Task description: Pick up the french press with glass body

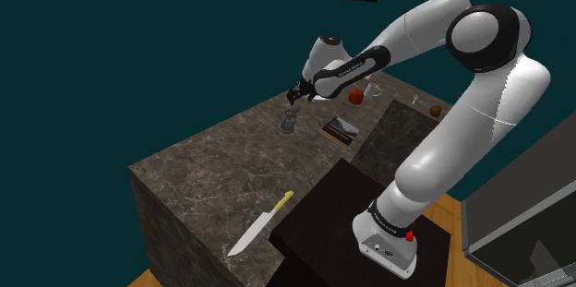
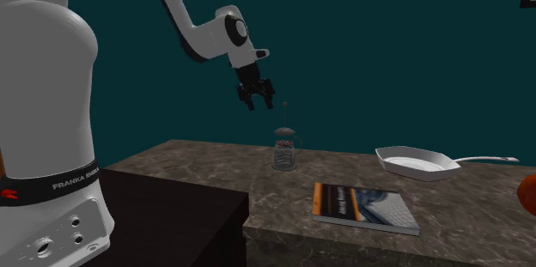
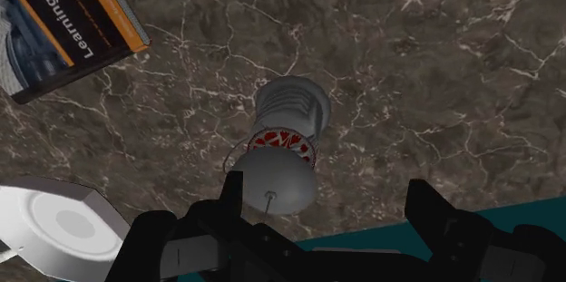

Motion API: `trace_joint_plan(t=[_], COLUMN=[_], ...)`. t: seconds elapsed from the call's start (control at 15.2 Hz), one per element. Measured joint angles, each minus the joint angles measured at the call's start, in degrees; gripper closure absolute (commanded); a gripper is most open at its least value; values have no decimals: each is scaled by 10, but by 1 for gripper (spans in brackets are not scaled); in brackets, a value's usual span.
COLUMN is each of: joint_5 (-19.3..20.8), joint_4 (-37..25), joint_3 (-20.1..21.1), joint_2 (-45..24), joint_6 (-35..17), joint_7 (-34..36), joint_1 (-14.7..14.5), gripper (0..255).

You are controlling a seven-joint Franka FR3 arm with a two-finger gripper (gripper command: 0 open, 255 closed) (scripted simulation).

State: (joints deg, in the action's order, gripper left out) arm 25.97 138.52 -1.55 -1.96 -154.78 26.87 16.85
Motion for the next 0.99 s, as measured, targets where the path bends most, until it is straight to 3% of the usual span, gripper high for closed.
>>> trace_joint_plan(t=[0.46, 0.99], joint_5=[82, 122], joint_4=[-94, -115], joint_3=[-45, -77], joint_2=[-154, -219], joint_6=[-67, -113], joint_7=[100, 151], joint_1=[3, -15], gripper=[0, 0])
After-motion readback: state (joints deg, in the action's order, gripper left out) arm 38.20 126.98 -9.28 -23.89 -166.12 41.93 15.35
